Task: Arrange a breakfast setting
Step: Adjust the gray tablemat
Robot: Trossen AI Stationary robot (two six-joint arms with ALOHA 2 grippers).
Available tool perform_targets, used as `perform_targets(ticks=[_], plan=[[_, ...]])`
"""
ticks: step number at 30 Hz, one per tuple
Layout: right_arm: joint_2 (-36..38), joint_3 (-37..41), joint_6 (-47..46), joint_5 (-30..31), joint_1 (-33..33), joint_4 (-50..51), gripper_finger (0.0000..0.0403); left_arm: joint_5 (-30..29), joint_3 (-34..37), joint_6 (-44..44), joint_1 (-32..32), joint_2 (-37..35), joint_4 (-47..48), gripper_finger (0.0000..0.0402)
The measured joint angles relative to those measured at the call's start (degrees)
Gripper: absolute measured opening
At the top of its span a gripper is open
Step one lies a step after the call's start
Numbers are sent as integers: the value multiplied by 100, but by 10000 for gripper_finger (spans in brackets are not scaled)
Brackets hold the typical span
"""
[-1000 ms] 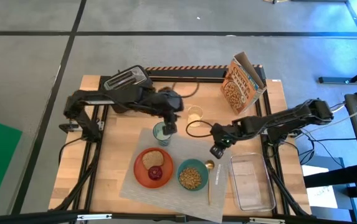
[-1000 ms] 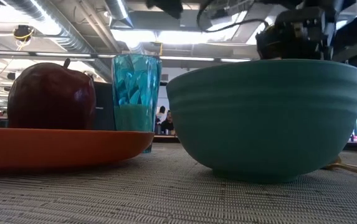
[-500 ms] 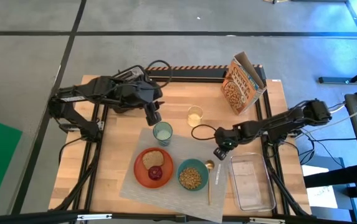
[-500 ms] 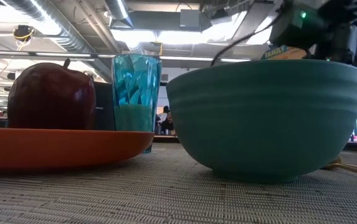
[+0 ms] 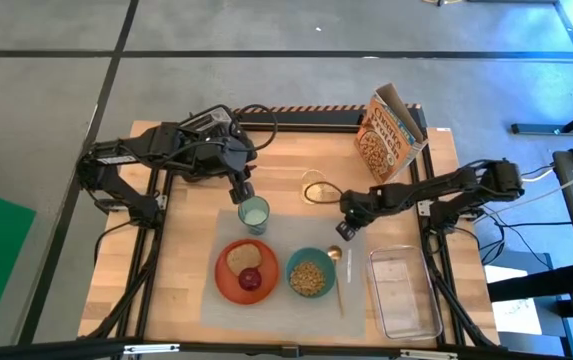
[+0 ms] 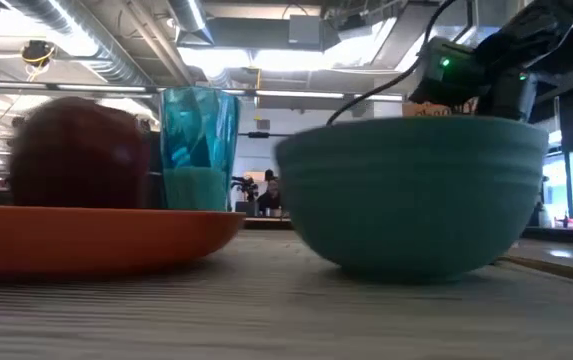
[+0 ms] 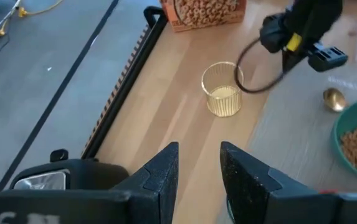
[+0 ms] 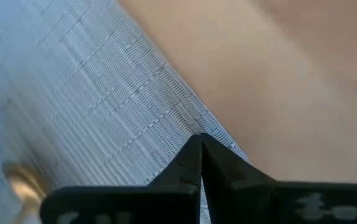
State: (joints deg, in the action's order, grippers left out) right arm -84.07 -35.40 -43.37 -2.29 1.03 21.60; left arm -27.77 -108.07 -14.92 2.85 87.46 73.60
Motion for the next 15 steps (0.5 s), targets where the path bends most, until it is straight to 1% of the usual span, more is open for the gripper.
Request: perform_targets(ticks=[8,15], plan=[[-7,5,301,127,664,68,0,-24,0,-13,-2,0,148,112],[50,-30,362,20,722,96,0,-49,0,-62,-2,0,240,112]])
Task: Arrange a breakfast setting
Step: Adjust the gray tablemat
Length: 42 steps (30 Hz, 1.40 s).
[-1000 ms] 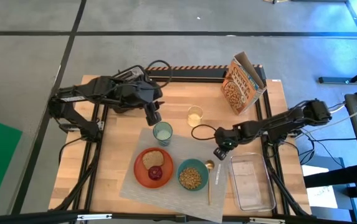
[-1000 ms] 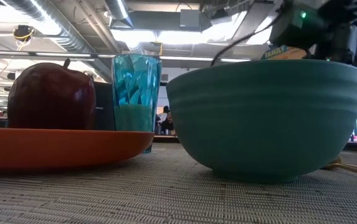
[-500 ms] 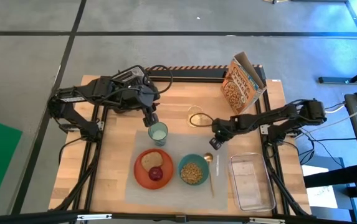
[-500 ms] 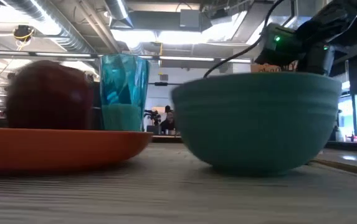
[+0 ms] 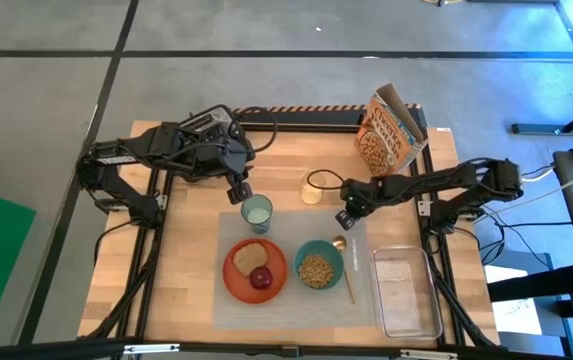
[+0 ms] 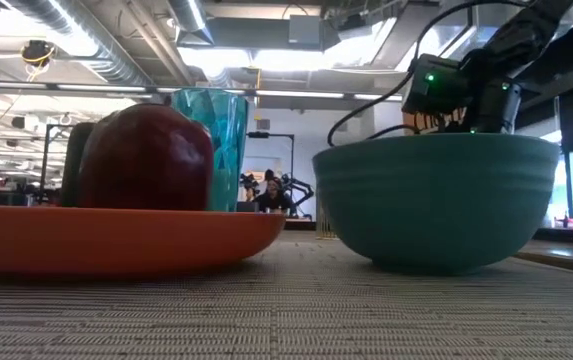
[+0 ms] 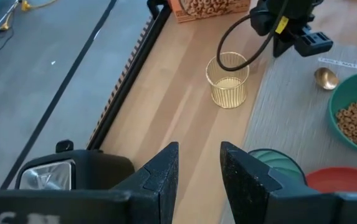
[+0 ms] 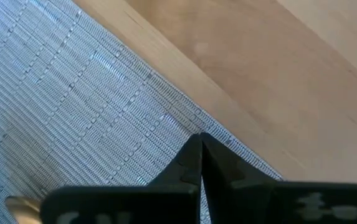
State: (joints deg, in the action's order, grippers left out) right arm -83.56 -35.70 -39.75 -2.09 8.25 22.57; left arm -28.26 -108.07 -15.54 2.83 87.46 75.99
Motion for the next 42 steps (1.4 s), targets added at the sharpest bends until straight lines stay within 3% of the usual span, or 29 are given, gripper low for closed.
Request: perform_targets(ticks=[11,14,22,25,29,35,42], plan=[[625,-862,-7,109,-512,1168,0,-115,0,-89,-2,2,32,112],[741,-912,35,-143,-767,1451,0,-68,236,-345,38,-11,-20,112],[601,-294,-383,-87,-1311,892,0,312,2261,-1839,720,-248,-38,112],[596,-89,-655,-118,-1309,492,0,613,2907,-2504,959,-598,-113,112],[594,-27,-679,-157,-1313,199,0,527,3671,-3151,1262,-1328,-599,112],[594,-29,-630,-97,-1311,140,0,222,5335,-3694,1449,-2205,-2225,107],[594,-29,-664,-48,-1311,147,0,552,7166,-3968,1361,-2250,-4279,66]])
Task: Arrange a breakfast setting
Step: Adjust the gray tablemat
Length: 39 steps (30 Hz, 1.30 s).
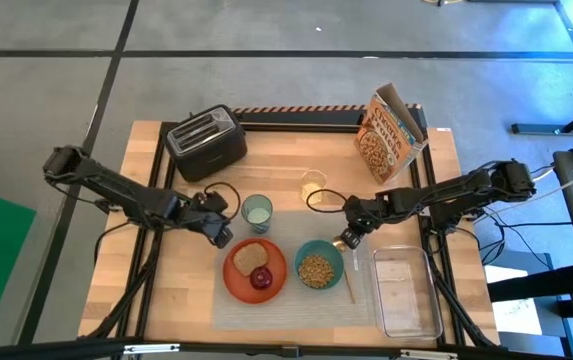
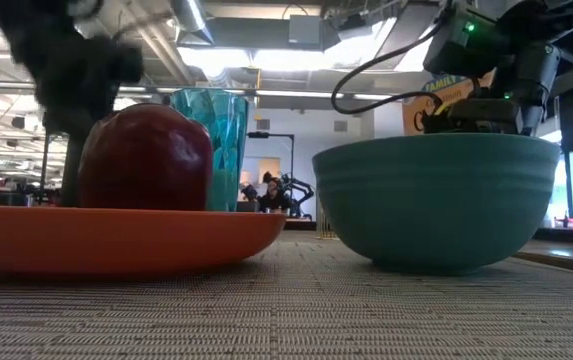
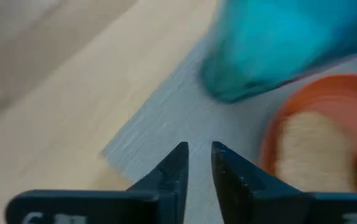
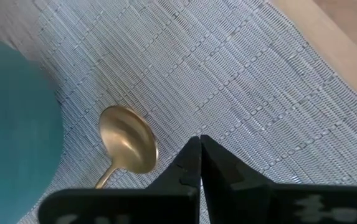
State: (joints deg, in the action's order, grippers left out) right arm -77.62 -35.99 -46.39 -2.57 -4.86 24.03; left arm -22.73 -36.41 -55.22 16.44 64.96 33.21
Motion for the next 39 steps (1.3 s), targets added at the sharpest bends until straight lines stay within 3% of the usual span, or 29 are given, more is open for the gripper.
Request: perform_targets(ticks=[8,13,27,39], plan=[[2,0,-152,107,0,102,0,552,1398,-327,-370,7,-1612,6],[2,0,-240,153,0,309,0,700,1767,-464,-498,32,-1879,3],[4,-2,-435,153,0,309,0,867,1860,13,-1170,359,-1958,1],[-82,-49,-435,325,0,307,0,986,1843,30,-1265,210,-1735,0]])
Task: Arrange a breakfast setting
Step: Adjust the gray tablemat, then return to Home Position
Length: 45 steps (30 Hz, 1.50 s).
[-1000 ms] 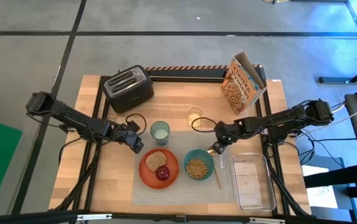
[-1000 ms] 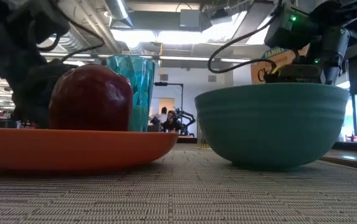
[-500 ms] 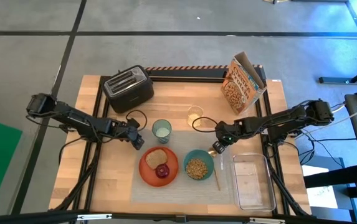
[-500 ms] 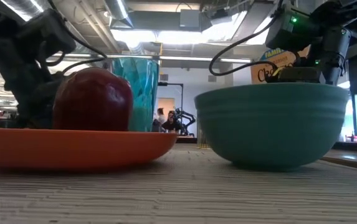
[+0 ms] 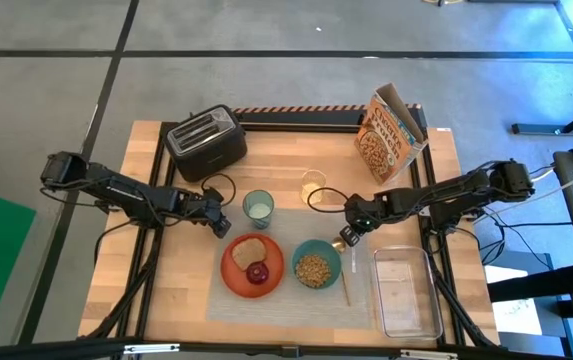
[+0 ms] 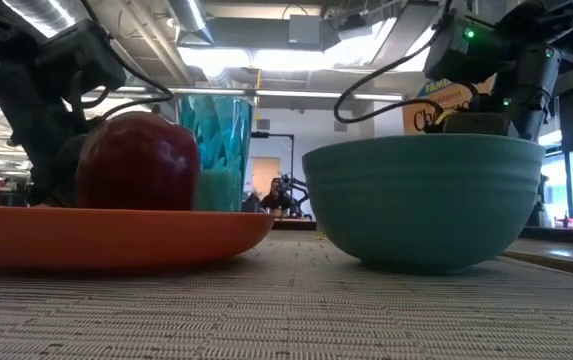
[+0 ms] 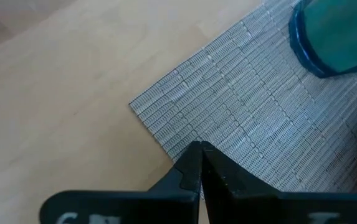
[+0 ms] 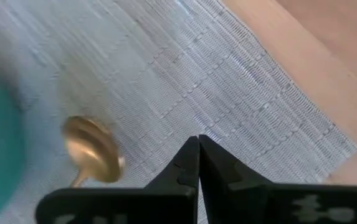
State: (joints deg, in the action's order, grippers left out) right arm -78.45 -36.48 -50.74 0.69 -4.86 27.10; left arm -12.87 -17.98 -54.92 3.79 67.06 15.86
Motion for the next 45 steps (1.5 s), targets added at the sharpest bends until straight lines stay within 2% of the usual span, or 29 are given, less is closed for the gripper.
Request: perform_targets(ticks=[6,12,15,19,22,25,29,32,37,40,45], plan=[[372,-397,145,136,0,5,0,407,-257,12,21,-659,407,0],[948,-900,486,496,0,-25,0,29,-766,500,70,-1476,945,0],[1210,-1147,984,479,0,-122,0,-204,-1195,892,70,-1848,1006,0],[1585,-1391,1703,88,-4,-882,0,-316,-2006,1931,70,-2083,913,0],[1869,-1446,2225,-290,-2,-1888,0,-275,-2681,2837,72,-2120,789,0],[2190,-1453,2867,-782,-2,-2749,0,-119,-3041,3661,74,-2156,-197,0],[2704,-1454,3466,-931,-2,-2884,0,172,-2978,4921,163,-2333,-1791,0],[3146,-1453,3762,-871,-2,-2606,0,190,-2701,5346,175,-2535,-1837,0],[3818,-1335,4063,-570,-2,-1965,0,323,-2023,5416,175,-2920,-1962,0],[4298,-810,4074,-468,0,-2408,0,360,-1644,5411,173,-3345,-2016,0],[5053,573,4052,-203,0,-3647,0,258,-879,5226,175,-4293,-1988,0]])
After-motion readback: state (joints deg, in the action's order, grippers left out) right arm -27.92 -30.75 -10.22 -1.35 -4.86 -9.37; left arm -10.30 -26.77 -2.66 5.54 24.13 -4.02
